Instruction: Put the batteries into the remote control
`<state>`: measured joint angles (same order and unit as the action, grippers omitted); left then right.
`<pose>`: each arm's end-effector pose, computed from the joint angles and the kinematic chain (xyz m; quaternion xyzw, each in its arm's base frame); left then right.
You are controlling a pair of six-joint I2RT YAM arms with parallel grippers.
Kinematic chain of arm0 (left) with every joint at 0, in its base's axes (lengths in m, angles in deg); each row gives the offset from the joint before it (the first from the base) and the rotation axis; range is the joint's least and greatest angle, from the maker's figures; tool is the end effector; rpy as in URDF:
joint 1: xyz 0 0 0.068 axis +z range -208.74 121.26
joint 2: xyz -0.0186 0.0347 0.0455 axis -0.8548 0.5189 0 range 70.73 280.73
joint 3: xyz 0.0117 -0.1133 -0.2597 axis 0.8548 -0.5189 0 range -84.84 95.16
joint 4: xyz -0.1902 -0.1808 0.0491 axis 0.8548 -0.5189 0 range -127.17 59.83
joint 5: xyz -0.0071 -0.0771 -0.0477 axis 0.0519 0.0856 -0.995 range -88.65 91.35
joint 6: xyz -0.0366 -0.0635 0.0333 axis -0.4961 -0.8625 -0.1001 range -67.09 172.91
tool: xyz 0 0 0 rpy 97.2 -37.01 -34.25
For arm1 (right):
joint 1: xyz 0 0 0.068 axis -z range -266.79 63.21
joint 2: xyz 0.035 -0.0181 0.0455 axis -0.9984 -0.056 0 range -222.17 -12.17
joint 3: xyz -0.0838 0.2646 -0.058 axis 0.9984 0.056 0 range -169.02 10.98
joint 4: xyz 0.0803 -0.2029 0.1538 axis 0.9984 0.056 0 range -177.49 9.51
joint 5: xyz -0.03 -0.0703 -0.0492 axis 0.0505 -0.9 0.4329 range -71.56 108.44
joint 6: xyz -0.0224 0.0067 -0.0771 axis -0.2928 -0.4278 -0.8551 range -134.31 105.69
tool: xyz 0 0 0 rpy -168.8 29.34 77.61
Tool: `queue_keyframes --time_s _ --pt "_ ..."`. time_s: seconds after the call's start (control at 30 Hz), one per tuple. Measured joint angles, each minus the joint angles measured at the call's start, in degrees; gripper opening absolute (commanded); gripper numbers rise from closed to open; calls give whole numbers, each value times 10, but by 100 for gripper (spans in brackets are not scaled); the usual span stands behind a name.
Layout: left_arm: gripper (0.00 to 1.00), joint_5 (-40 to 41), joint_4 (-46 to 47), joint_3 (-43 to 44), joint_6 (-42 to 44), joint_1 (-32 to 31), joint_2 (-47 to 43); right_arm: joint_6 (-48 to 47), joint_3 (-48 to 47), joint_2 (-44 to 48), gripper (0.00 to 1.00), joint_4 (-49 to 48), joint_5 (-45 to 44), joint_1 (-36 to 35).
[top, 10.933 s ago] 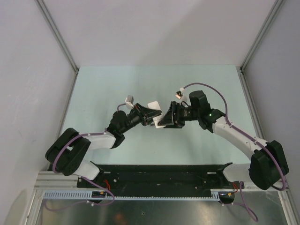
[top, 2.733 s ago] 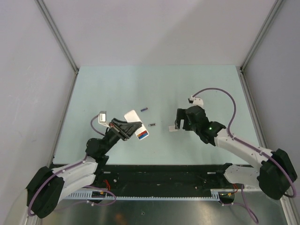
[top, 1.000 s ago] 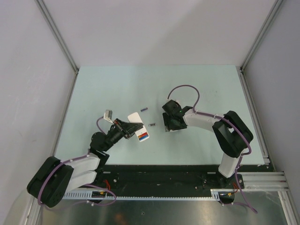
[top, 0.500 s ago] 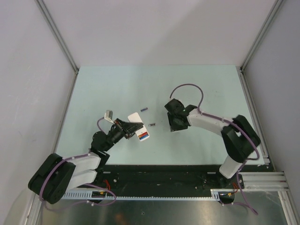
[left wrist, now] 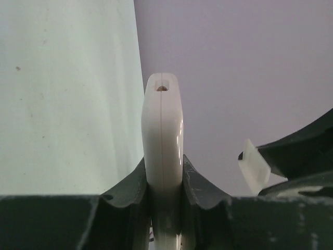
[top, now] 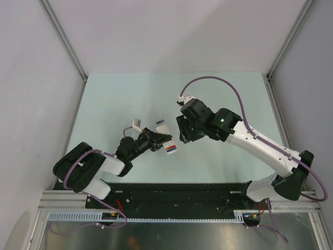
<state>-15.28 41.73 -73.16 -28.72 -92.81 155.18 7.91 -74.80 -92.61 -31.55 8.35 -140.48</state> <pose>0.2089 -0.1654 0.1634 -0.1914 0.6860 -0.6427 0.2823 0.1927 0.2418 0.3576 -0.2258 0.9107 0.1412 0.3157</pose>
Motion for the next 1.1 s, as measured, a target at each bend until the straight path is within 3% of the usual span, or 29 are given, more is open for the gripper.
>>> queue_keyframes --time_s 0.6,1.1 --pt "0 1 14 46 -4 -18 29 2 -33 -96 6 33 36 -51" --pt "0 -1 14 46 -5 -18 29 3 -39 -119 5 33 18 -62"
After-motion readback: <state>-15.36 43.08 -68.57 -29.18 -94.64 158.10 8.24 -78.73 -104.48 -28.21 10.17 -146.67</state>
